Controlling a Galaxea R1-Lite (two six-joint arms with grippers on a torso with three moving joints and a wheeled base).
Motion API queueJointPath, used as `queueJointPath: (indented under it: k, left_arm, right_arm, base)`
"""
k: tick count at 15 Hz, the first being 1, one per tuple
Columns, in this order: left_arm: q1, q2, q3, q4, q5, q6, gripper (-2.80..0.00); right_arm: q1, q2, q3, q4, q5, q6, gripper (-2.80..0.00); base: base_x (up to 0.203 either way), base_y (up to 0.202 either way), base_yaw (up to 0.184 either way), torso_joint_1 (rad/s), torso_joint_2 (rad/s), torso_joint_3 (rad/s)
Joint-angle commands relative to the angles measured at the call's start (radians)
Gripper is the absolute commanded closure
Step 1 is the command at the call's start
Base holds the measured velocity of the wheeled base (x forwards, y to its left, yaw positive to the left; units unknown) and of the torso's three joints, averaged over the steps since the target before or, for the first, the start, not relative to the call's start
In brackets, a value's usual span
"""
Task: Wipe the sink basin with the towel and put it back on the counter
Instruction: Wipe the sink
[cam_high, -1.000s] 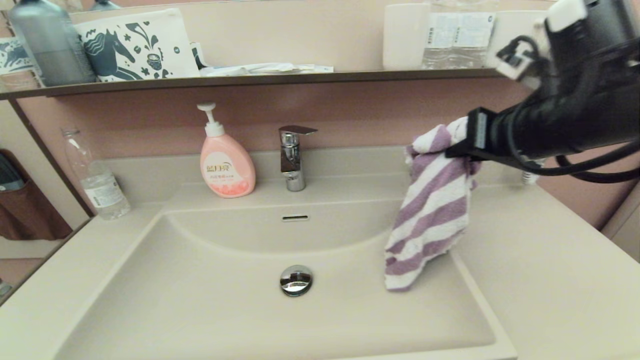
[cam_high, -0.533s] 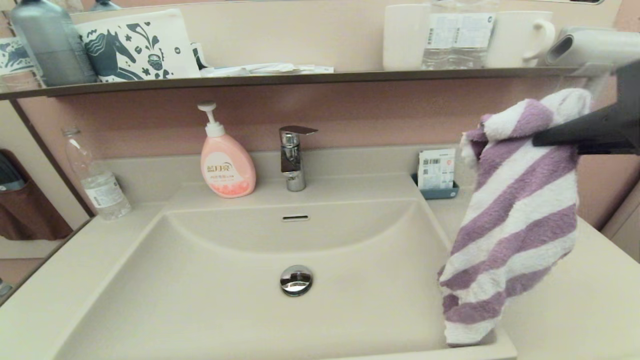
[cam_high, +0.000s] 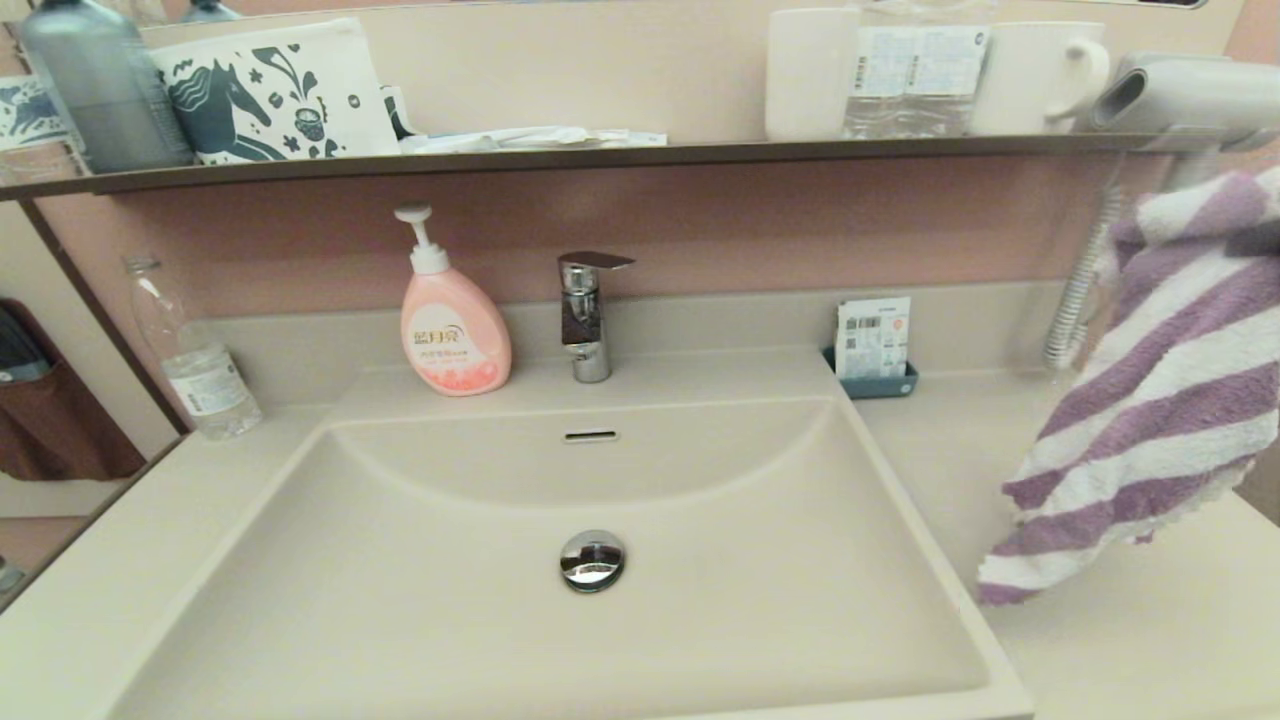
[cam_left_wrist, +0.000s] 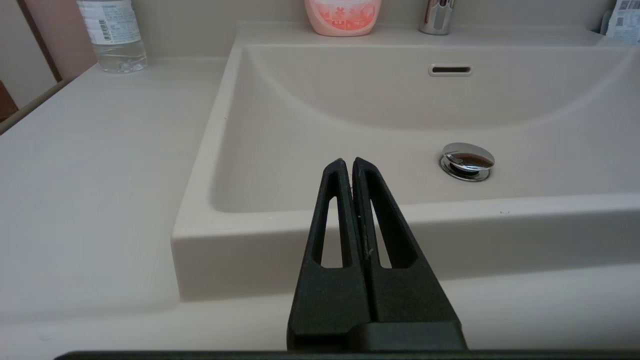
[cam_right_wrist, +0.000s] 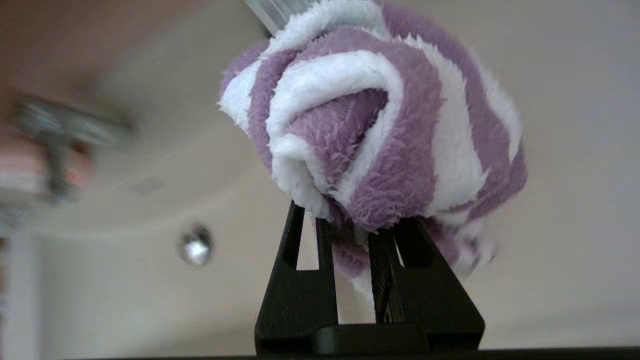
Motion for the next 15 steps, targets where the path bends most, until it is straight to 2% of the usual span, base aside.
queueJointPath:
  k: [1, 3, 5, 8, 10, 12, 13, 15]
  left_arm:
    - [0.0, 0.0, 0.0, -0.001, 0.0, -0.001, 0.0]
    - [0.0, 0.0, 0.0, -0.001, 0.0, -0.001, 0.0]
    - [0.0, 0.0, 0.0, -0.001, 0.0, -0.001, 0.0]
    - [0.0, 0.0, 0.0, -0.001, 0.0, -0.001, 0.0]
    - [0.0, 0.0, 0.0, -0.001, 0.0, -0.001, 0.0]
    - [0.0, 0.0, 0.0, -0.001, 0.0, -0.001, 0.0]
    - [0.0, 0.0, 0.0, -0.001, 0.0, -0.001, 0.0]
    - [0.0, 0.0, 0.0, -0.001, 0.0, -0.001, 0.0]
  right_arm:
    - [-0.013, 0.024, 0.022, 0.062, 0.002, -0.013, 0.0]
    - [0.013, 0.027, 0.106, 0.135, -0.008, -0.068, 0.0]
    - [0.034, 0.024, 0.234, 0.15, -0.031, -0.116, 0.0]
    - [0.077, 0.013, 0.448, 0.155, -0.057, -0.231, 0.0]
    - [0.121, 0.016, 0.557, 0.156, -0.058, -0.264, 0.0]
    - [0.151, 0.035, 0.64, 0.155, -0.022, -0.307, 0.0]
    - [0.153, 0.062, 0.659, 0.155, 0.001, -0.343, 0.0]
    - [0.153, 0.117, 0.666, 0.15, 0.048, -0.362, 0.0]
  base:
    - [0.0, 0.0, 0.0, 0.0, 0.0, 0.0]
    - [0.0, 0.0, 0.0, 0.0, 0.0, 0.0]
    - [0.0, 0.0, 0.0, 0.0, 0.0, 0.0]
    - [0.0, 0.0, 0.0, 0.0, 0.0, 0.0]
    - [0.0, 0.0, 0.0, 0.0, 0.0, 0.0]
    - [0.0, 0.0, 0.0, 0.0, 0.0, 0.0]
    - [0.0, 0.0, 0.0, 0.0, 0.0, 0.0]
    - [0.0, 0.0, 0.0, 0.0, 0.0, 0.0]
